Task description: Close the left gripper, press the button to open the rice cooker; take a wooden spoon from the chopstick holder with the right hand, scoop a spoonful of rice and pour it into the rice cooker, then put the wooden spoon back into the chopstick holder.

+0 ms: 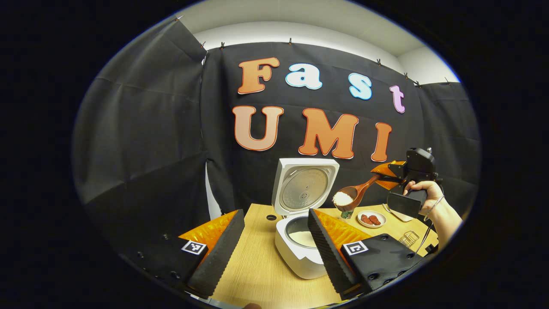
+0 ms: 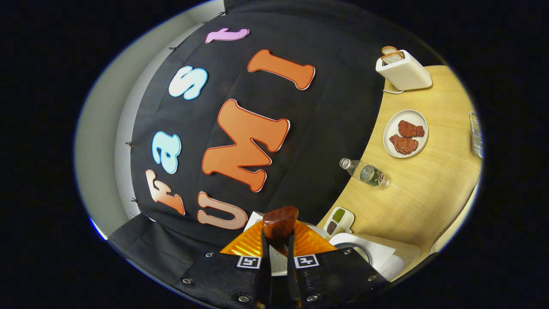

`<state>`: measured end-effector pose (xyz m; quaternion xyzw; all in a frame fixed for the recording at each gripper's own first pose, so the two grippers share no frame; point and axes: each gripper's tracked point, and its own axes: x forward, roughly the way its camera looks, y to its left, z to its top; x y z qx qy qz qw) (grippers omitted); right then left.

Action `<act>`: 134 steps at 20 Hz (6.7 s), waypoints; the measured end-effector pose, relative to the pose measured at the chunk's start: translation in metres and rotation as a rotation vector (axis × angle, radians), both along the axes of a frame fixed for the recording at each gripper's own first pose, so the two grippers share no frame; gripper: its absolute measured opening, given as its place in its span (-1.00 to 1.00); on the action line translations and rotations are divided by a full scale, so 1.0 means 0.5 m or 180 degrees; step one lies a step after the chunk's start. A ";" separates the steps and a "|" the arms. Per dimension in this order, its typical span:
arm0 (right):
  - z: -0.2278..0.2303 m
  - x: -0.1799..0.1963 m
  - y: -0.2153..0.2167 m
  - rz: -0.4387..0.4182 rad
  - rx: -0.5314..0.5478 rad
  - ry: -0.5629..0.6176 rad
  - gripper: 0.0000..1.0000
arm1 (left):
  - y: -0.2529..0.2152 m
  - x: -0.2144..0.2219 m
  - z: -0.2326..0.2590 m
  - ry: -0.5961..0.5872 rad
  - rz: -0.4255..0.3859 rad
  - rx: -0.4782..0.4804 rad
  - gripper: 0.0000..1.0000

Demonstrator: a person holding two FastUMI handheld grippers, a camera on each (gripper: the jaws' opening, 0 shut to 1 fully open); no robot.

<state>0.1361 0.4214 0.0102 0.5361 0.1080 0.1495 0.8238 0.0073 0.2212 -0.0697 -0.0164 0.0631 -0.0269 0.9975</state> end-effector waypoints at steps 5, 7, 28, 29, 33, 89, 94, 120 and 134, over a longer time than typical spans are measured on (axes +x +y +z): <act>-0.012 0.009 0.004 -0.0070 -0.0573 -0.0177 -0.72 | 0.010 0.008 -0.005 0.0022 0.0013 0.0024 1.00; -0.012 0.013 0.010 -0.0048 -0.0621 -0.0214 -0.72 | 0.012 0.014 -0.007 0.0032 0.0015 0.0034 1.00; 0.001 -0.001 0.066 0.0067 -0.1344 -0.0701 -0.72 | 0.010 0.032 -0.012 0.0060 -0.0023 0.0034 1.00; 0.002 -0.002 0.069 0.0073 -0.1400 -0.0731 -0.72 | 0.013 0.036 -0.014 0.0070 -0.0011 0.0033 1.00; 0.002 -0.010 0.084 0.0104 -0.1644 -0.0859 -0.72 | 0.014 0.035 -0.017 0.0087 0.0000 -0.0011 1.00; -0.125 -0.138 -0.658 -0.1020 -0.2085 -0.0492 -0.72 | -0.132 0.031 0.030 -0.0106 0.0078 0.0094 1.00; -0.240 -0.101 -0.700 -0.1033 -0.1944 -0.0236 -0.72 | -0.159 0.021 0.030 -0.0101 0.0095 0.0142 1.00; -0.447 -0.081 -0.762 -0.0917 -0.1765 0.0730 0.82 | -0.190 0.029 0.038 -0.0058 0.0329 0.0033 1.00; -0.255 -0.163 -0.780 -0.0934 -0.2798 0.0150 0.90 | -0.224 0.381 0.272 -0.0325 0.0341 -0.0088 1.00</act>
